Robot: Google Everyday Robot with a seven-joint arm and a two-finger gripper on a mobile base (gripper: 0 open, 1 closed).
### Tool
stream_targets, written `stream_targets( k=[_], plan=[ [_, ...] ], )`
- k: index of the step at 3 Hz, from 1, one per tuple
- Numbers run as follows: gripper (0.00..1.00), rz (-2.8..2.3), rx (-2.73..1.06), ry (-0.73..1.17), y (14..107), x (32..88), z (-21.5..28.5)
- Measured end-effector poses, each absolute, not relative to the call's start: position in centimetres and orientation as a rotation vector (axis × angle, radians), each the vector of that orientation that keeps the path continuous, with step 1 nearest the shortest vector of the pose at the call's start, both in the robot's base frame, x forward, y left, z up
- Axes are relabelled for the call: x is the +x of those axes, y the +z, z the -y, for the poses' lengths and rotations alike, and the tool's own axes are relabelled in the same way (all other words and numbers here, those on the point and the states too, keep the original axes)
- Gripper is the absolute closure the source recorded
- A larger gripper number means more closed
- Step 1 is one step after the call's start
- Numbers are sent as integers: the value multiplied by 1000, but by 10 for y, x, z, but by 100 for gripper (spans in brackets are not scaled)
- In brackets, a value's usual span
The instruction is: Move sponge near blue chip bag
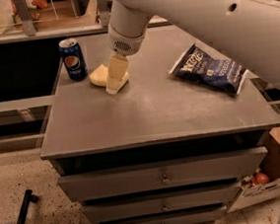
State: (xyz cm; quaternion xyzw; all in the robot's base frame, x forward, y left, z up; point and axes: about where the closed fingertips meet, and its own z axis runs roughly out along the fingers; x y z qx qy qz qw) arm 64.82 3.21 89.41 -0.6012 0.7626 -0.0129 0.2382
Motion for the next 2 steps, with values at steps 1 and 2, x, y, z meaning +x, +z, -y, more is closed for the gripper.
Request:
stream_targets(
  k=[1, 2],
  plan=[
    [0, -2137, -1634, 54, 872, 667, -36],
    [0, -2181, -1602, 154, 854, 678, -37]
  ],
)
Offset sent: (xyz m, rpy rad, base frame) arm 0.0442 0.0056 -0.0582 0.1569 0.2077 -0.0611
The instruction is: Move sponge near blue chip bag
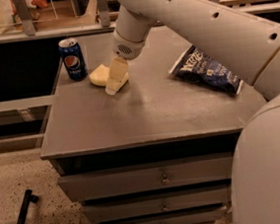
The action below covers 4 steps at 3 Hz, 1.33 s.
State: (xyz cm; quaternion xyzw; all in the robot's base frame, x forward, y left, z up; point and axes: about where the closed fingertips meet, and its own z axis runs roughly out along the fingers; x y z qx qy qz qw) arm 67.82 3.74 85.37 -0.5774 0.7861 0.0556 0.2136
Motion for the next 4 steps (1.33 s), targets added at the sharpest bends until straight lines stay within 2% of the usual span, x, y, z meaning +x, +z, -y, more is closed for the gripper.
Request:
stream_targets(
  k=[2, 3, 4],
  plan=[
    [0, -2208, -1568, 274, 837, 685, -42],
    [18, -2201, -1585, 296, 833, 684, -46],
    [41, -2199, -1596, 303, 830, 684, -49]
  ],
)
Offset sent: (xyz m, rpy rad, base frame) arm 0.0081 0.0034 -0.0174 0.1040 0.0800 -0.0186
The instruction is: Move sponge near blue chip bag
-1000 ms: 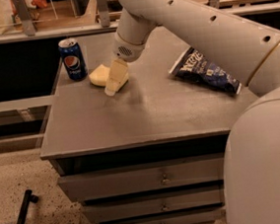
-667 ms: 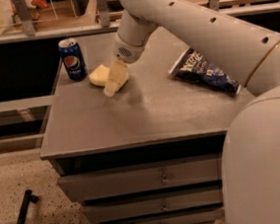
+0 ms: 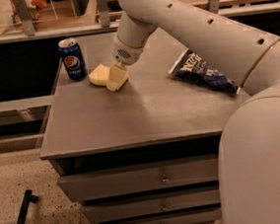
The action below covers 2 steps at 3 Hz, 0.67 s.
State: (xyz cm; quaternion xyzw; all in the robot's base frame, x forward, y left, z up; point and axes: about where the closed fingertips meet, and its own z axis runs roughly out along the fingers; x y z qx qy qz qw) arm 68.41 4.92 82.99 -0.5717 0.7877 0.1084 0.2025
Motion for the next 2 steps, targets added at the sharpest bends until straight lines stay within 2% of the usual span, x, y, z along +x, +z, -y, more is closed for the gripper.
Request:
stream_targets(
  k=[2],
  plan=[
    [87, -2215, -1603, 294, 832, 692, -43]
  ],
)
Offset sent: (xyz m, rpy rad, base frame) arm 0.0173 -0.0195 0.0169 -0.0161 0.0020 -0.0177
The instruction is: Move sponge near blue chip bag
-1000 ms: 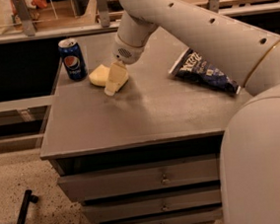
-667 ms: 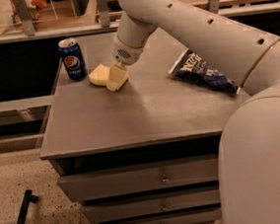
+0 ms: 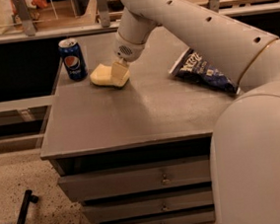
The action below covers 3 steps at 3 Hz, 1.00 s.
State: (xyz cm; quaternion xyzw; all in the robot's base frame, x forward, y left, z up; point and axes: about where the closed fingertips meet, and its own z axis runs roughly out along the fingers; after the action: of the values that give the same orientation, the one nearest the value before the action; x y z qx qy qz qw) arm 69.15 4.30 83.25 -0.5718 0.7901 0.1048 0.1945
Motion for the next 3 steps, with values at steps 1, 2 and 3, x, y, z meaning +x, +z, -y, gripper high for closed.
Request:
stream_targets(
  k=[1, 2, 3],
  plan=[
    [100, -2238, -1569, 263, 846, 706, -20],
    [100, -2275, -1496, 224, 864, 712, 20],
    [100, -2322, -1411, 169, 879, 706, 71]
  ],
)
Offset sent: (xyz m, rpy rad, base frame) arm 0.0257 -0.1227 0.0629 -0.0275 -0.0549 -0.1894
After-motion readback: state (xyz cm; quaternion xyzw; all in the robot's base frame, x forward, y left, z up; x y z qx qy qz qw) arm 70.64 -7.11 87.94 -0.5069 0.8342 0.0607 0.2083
